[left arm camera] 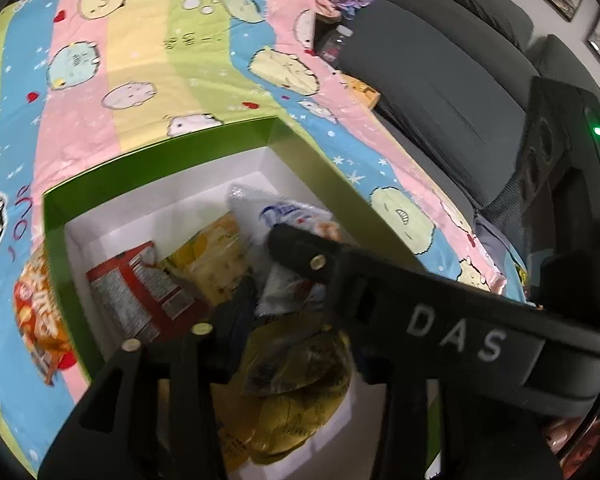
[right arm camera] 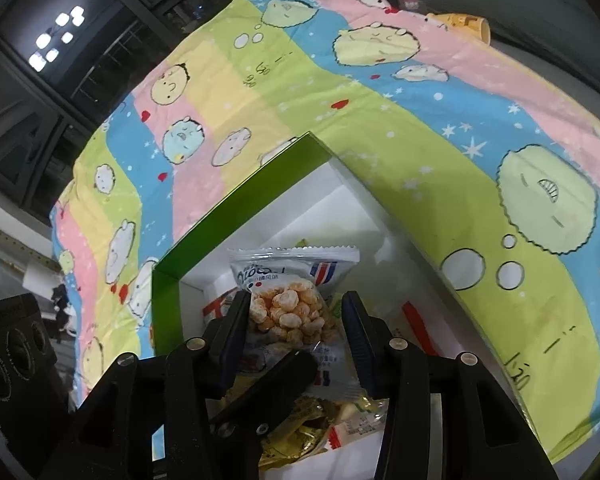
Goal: Organize snacks
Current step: 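Lower the Duo packet into the box and open the right tool, then move the right tool back to the orange panda-printed bag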
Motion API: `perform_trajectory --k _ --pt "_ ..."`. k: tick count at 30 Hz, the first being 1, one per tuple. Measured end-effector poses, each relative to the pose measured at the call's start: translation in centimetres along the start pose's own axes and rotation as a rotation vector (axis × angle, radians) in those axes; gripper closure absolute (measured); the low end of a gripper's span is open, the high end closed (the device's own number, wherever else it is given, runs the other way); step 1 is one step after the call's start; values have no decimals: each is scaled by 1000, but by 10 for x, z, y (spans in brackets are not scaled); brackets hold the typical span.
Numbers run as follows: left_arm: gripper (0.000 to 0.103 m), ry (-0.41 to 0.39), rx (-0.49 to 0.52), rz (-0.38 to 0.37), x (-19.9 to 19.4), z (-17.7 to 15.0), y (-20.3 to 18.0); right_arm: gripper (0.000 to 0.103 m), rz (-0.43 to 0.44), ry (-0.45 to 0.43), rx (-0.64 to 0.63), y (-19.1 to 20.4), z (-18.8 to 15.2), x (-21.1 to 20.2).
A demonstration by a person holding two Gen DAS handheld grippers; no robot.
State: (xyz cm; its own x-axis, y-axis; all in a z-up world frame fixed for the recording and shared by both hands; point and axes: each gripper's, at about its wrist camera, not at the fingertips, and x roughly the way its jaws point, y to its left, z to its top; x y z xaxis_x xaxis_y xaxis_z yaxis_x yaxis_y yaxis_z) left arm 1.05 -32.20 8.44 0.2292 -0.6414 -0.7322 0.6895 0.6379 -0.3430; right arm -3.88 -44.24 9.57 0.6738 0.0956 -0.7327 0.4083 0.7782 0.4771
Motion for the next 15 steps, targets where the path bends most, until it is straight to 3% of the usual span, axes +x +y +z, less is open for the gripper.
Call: perform_trajectory --k 3,7,12,15 --pt "47 -20 -10 -1 -16 -3 4 51 -41 -14 -5 2 0 -5" --pt "16 -76 -2 49 -54 -7 13 35 -16 -62 -21 6 -1 -22" --pt "14 -162 -64 181 -117 -25 51 24 -16 -116 -84 27 -8 -47" --pt "12 -207 -149 234 -152 -43 88 23 17 -130 -156 53 -17 -57"
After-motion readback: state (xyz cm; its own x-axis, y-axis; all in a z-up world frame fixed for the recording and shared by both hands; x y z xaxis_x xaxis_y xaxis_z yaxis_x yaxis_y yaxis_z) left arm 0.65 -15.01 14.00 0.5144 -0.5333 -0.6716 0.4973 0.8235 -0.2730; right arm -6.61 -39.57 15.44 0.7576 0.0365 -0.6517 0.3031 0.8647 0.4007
